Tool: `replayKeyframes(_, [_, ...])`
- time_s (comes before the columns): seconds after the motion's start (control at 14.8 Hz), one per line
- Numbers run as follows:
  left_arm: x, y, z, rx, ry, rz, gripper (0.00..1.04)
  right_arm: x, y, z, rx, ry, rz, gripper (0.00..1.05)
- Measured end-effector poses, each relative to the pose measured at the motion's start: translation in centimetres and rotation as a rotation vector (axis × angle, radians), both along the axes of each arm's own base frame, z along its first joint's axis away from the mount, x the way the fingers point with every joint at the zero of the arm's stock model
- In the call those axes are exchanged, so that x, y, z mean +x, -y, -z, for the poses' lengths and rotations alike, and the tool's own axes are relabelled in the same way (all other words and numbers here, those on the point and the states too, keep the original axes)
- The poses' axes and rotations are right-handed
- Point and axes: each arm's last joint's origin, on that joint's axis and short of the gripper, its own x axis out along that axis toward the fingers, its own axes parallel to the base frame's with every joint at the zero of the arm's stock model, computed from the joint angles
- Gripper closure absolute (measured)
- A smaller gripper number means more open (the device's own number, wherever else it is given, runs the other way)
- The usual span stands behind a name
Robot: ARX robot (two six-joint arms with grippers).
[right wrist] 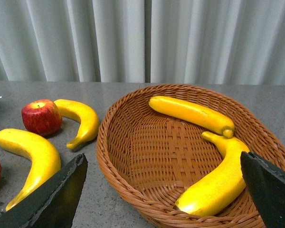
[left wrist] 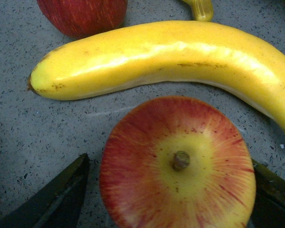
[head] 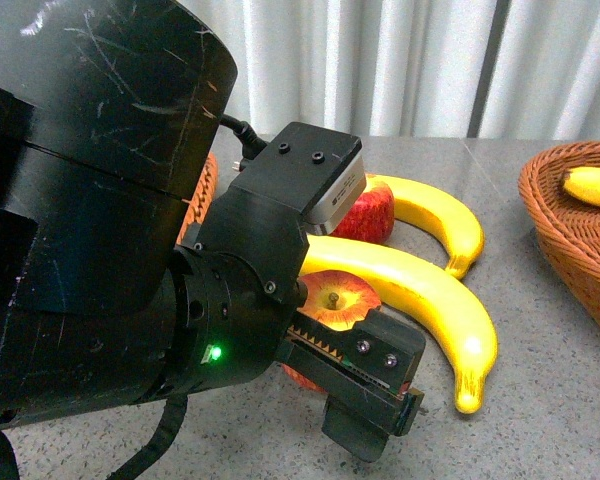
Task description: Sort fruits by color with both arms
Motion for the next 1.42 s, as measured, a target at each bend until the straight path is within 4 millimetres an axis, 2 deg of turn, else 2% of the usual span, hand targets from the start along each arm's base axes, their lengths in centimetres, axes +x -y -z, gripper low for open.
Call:
replayKeyframes(0.07, [0.0,0.0,0.0,0.003,-0.001,-0.001,0.26,0.0,0.0,0.0,0.0,0.0,0.0,0.07])
replayKeyframes(0.13, [0.0,0.0,0.0,0.002,-0.001,-0.001,0.34,0.0,0.0,0.0,0.0,0.0,0.0,0.07])
replayKeyframes(0.34, [0.3,-0.8,-1.3,-0.04,0.038,-0.054,0.39,0.0,0.0,0.0,0.0,0.0,0.0,0.07])
replayKeyframes(0.54, [0.3,-4.1,-6.6,-0.151,0.194,-0.242,0.39,0.0,0.0,0.0,0.0,0.0,0.0,0.07])
replayKeyframes(0.61, [0.0,-5.7,-7.7,-0.177,0.22,-0.316,0.39,0.0,0.0,0.0,0.0,0.0,0.0,0.07])
replayKeyframes(0.67, [-0.4,-7.2,-7.9,-0.184,0.226,-0.387,0.39,0.0,0.0,0.0,0.0,0.0,0.0,0.07])
replayKeyframes(0.88, [-0.2,-11.2,-5.1,-0.122,0.155,-0.562,0.39,0.0,0.0,0.0,0.0,0.0,0.0,0.07])
replayKeyframes(1.08, [0.1,-13.1,-3.3,-0.088,0.114,-0.633,0.39,0.0,0.0,0.0,0.0,0.0,0.0,0.07])
replayKeyframes(1.15, [-0.1,-13.1,-2.9,-0.082,0.082,-0.618,0.3,0.0,0.0,0.0,0.0,0.0,0.0,0.07])
replayKeyframes(1.21, [-0.9,-12.7,-3.4,-0.088,0.085,-0.593,0.14,0.0,0.0,0.0,0.0,0.0,0.0,0.07])
replayKeyframes(1.28, [-1.7,-12.3,-4.4,-0.101,0.113,-0.567,0.05,0.0,0.0,0.0,0.0,0.0,0.0,0.07])
replayKeyframes(1.42, [-3.7,-11.4,-7.4,-0.138,0.19,-0.505,0.07,0.0,0.0,0.0,0.0,0.0,0.0,0.07])
